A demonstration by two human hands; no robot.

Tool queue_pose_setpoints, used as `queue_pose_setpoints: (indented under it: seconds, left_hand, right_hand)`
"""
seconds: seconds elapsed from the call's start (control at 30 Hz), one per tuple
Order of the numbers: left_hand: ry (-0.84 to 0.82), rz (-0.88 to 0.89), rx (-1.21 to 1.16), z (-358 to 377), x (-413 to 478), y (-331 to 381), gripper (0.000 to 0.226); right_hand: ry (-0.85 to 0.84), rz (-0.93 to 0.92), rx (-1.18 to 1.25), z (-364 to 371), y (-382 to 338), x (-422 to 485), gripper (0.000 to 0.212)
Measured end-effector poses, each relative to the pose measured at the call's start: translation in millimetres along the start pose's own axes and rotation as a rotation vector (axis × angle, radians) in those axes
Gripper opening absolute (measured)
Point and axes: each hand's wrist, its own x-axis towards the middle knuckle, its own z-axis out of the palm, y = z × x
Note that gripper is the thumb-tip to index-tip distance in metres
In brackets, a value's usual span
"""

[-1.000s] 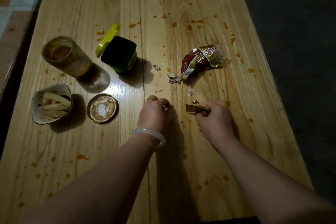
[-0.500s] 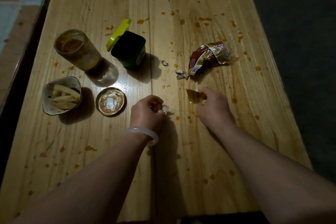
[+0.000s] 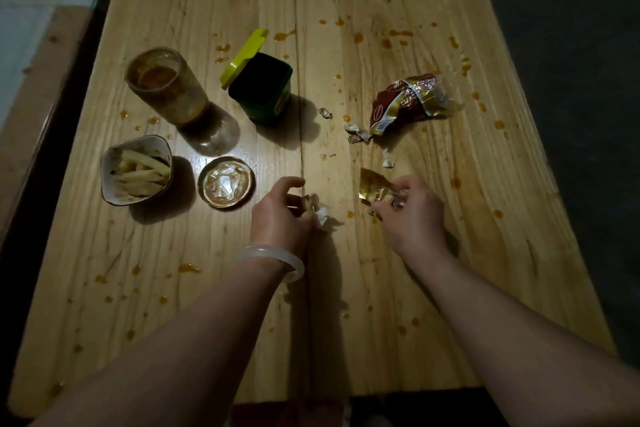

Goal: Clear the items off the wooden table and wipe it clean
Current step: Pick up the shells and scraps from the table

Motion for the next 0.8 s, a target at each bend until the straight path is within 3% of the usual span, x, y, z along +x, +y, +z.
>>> queue_pose_setpoints:
  seconds: [0.13,0.27,0.8]
  left_hand:
    - [0.022,-0.116,-0.120,-5,-8,-3,0.028]
    - [-0.006,-0.223,-0.270,-13,-28,-6,0.019]
    - [-0.332,-0.257,-0.283,-71,-170,-83,0.025]
  right_hand:
    - [-0.096,-0.018,0.078,2,-7,-26,0.021]
    - [-0.173,0.013,0.146,7,-11,-56,0.028]
    - [-0.629,0.149,0.239,12,14,-204,0.017]
